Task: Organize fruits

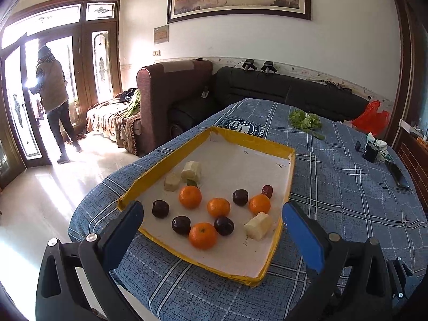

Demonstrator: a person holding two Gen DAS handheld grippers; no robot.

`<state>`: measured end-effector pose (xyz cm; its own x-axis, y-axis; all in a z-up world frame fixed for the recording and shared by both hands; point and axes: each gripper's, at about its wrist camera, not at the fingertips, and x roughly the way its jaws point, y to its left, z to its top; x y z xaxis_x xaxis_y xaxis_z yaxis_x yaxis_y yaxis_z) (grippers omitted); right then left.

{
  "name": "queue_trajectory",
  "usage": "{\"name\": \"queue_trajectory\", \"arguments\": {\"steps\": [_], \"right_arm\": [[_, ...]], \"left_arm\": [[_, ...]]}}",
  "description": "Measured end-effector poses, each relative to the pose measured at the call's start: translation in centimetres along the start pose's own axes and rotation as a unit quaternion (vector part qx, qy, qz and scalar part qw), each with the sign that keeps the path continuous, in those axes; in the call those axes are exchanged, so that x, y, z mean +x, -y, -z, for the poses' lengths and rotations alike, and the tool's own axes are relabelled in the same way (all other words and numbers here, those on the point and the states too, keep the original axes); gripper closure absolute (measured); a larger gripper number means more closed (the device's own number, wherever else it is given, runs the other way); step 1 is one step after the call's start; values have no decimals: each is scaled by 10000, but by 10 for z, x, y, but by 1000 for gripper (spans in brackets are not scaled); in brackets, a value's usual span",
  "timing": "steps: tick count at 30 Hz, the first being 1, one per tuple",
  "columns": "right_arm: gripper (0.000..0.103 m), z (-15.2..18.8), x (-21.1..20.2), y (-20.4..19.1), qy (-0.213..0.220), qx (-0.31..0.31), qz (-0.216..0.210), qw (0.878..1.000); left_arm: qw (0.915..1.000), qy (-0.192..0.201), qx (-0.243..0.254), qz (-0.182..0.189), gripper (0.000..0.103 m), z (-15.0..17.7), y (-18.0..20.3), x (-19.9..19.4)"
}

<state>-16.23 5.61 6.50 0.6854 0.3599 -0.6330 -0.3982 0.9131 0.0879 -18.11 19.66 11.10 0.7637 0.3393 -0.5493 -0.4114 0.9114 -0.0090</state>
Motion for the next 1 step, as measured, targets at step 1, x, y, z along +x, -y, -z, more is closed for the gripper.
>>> {"name": "queue_trajectory", "arguments": {"steps": [1], "right_arm": [[24, -2, -2, 5, 18, 71, 28, 10000]], "left_arm": [[10000, -8, 36, 26, 0, -3, 4, 1]]}}
